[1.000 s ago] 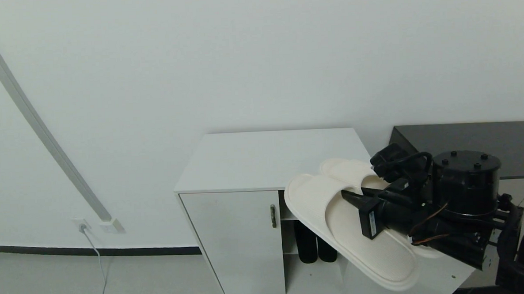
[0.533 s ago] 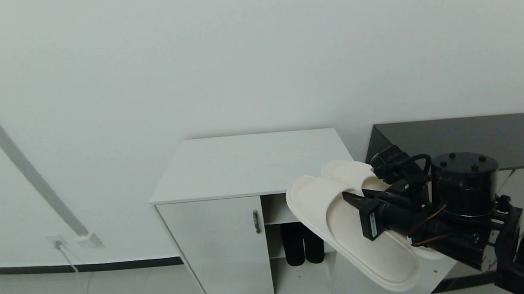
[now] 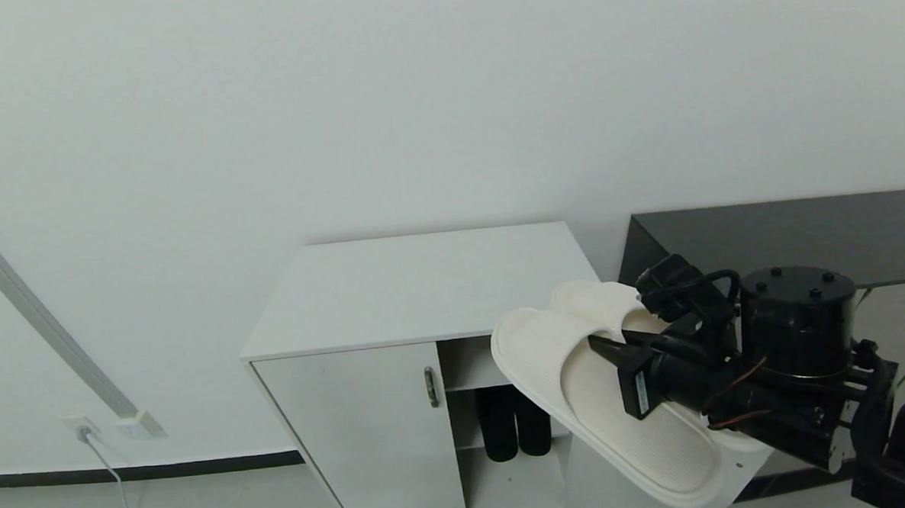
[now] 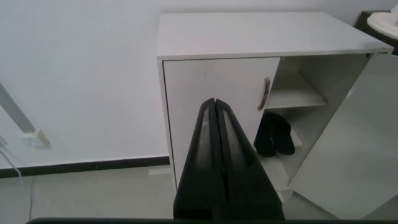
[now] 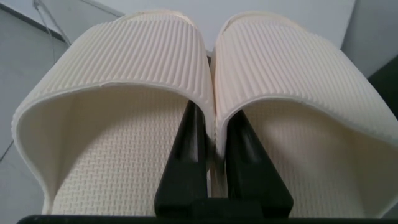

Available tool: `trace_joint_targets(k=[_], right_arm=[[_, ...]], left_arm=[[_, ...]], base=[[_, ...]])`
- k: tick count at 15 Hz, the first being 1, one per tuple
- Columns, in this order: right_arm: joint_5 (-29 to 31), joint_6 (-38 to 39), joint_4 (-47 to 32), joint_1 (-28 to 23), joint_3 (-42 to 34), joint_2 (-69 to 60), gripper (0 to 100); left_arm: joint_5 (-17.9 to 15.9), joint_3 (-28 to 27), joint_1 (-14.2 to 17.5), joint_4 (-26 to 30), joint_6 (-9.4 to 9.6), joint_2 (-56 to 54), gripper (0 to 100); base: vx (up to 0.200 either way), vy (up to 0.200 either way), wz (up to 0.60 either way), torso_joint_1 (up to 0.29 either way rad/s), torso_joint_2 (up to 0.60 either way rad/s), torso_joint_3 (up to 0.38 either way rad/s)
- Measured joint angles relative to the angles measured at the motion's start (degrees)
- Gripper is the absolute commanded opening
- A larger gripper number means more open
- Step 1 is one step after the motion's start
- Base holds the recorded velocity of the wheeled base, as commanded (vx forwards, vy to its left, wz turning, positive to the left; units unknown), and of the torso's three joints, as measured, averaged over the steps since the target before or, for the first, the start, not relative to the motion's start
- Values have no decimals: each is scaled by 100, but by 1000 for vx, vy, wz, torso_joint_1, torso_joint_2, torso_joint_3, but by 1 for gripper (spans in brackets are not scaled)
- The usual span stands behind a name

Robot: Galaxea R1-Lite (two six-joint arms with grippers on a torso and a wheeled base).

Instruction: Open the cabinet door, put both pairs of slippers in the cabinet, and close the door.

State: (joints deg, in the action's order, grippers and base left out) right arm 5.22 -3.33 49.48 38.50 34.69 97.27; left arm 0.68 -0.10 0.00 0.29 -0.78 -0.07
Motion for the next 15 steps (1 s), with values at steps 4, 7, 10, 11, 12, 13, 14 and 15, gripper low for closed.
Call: trace_joint_targets(k=[4,7,10,11,12,13,14,15], right_arm=[[-115,2,0,33,-30,6,0],[-156,10,9,74,-57,37,0],[-268,11,77,98,-74,124,0],[-265,7,88,111,-77,143,0],[-262,5,88,138,-83,152,0],[-262,2,93,150,-85,162,0],[-262,2,96,155,-85,168,0],[-251,2,96,160,-102,171,0]], left_arm=[[0,0,0,0,2,0,0],[-2,0,0,0,2,0,0],[0,0,0,0,2,0,0],[-2,0,0,-2,2,0,0],[-6,0,0,0,16,0,0],[-6,0,0,0,23,0,0],[-9,0,0,0,24,0,0],[-6,0,0,0,27,0,0]], base=[[0,0,0,0,0,0],[0,0,0,-83,176,98],[0,0,0,-147,351,188],[0,0,0,-154,359,203],[0,0,0,-149,364,193],[0,0,0,-168,373,217],[0,0,0,-173,383,207],[0,0,0,-168,393,212]])
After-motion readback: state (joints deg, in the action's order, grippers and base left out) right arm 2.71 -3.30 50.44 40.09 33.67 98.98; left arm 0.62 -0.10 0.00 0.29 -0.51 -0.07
